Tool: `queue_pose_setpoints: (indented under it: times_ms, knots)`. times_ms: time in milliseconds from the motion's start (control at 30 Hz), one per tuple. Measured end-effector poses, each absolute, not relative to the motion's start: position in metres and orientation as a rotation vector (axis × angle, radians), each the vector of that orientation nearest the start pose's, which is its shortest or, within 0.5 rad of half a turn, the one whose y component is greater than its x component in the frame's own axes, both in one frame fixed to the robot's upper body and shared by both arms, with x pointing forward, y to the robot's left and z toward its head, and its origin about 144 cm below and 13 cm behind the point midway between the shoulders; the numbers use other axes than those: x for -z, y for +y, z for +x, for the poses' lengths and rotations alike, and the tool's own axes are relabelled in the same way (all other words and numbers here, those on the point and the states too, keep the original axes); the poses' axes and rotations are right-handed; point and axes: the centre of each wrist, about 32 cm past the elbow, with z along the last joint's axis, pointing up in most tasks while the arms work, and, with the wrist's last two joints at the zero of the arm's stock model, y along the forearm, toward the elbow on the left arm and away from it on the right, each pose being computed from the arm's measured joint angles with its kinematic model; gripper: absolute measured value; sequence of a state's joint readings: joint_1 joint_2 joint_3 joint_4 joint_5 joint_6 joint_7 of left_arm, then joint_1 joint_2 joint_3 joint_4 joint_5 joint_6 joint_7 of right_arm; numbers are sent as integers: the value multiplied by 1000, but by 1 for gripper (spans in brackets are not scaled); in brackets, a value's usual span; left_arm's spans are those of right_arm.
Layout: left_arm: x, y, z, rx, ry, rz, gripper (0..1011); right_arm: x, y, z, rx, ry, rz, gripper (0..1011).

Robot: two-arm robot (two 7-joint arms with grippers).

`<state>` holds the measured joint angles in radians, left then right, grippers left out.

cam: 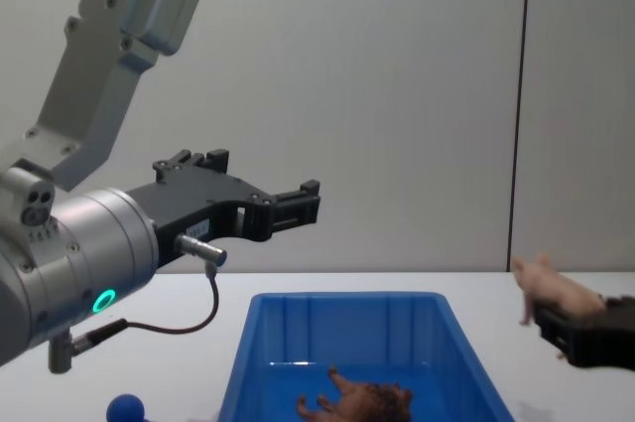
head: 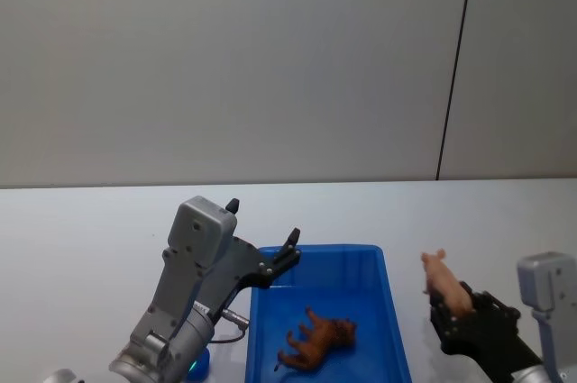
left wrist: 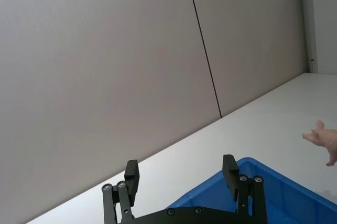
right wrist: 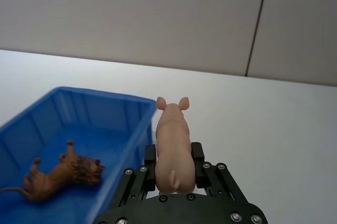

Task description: Pick up the two dolls from the table and place them into the box.

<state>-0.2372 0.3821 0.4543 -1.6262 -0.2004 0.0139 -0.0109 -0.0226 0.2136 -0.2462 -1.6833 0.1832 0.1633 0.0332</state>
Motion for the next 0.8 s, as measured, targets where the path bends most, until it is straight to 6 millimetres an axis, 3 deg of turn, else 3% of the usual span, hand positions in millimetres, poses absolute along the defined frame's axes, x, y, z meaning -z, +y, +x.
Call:
queue_pose_setpoints:
  times_ms: [533,600,667,767,800]
  knots:
    - [-1204,198,492,-1124,-268,61,1001,-1176,-185,470,1069,44,-58,383]
    - [-1204,198,492,-1124,-268,61,1001,-1176,-182,474,1044,45,-57,409]
    - [-1204,198,492,-1124,-268,61,1001,-1177,-178,479,1021,49,-60,533]
    - [-1204,198,492,-1124,-268,61,1001,-1177,-175,483,1003,54,-63,592]
    - [-1204,198,492,-1124,-268,61,1001,-1177,-174,485,995,57,-66,654]
